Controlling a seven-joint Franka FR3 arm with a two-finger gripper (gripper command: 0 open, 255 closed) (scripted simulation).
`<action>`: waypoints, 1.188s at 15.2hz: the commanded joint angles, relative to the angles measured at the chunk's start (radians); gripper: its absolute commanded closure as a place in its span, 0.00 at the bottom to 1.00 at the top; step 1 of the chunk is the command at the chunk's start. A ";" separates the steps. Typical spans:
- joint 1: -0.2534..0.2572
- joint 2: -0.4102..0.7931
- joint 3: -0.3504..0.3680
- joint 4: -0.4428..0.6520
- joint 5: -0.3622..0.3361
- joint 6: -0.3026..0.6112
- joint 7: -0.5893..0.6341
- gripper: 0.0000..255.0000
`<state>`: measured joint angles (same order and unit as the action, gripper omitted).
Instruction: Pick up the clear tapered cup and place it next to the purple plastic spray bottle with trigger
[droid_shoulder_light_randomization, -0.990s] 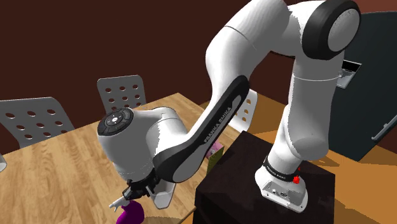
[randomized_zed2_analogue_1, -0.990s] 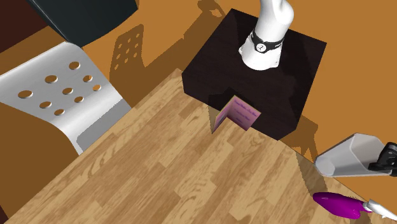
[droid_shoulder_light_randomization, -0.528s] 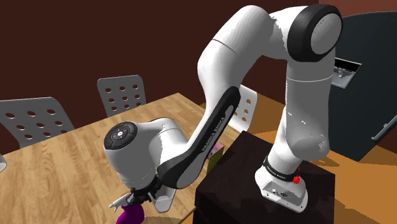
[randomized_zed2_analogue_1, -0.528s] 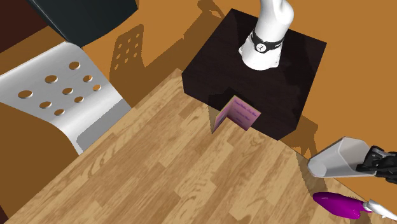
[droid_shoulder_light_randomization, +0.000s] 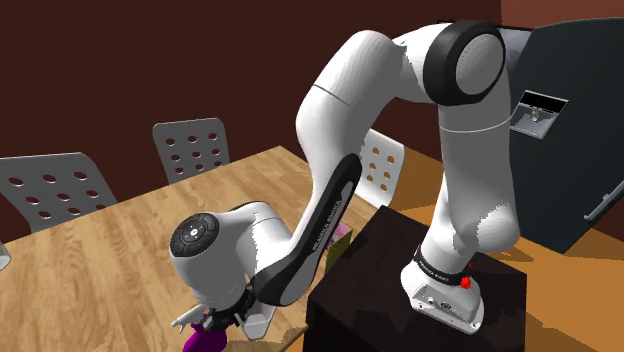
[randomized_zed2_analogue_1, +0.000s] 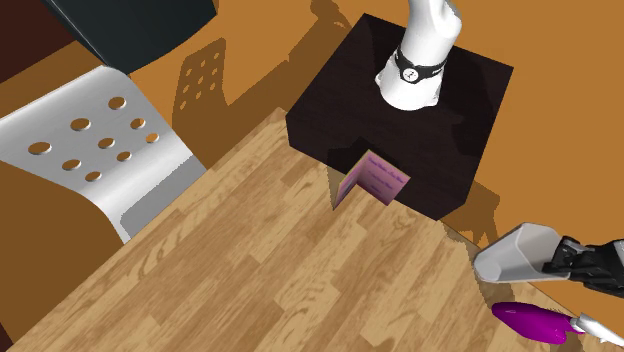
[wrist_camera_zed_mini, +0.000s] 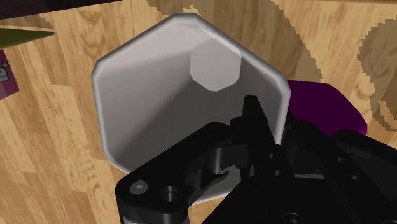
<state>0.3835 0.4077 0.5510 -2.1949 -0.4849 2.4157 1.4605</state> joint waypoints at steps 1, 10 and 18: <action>0.010 0.023 -0.014 0.001 -0.023 0.019 0.017 1.00; 0.060 0.129 -0.081 0.023 -0.114 0.088 0.084 1.00; 0.060 0.129 -0.081 0.023 -0.114 0.088 0.084 0.00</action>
<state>0.4433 0.5369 0.4700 -2.1715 -0.5988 2.5039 1.5447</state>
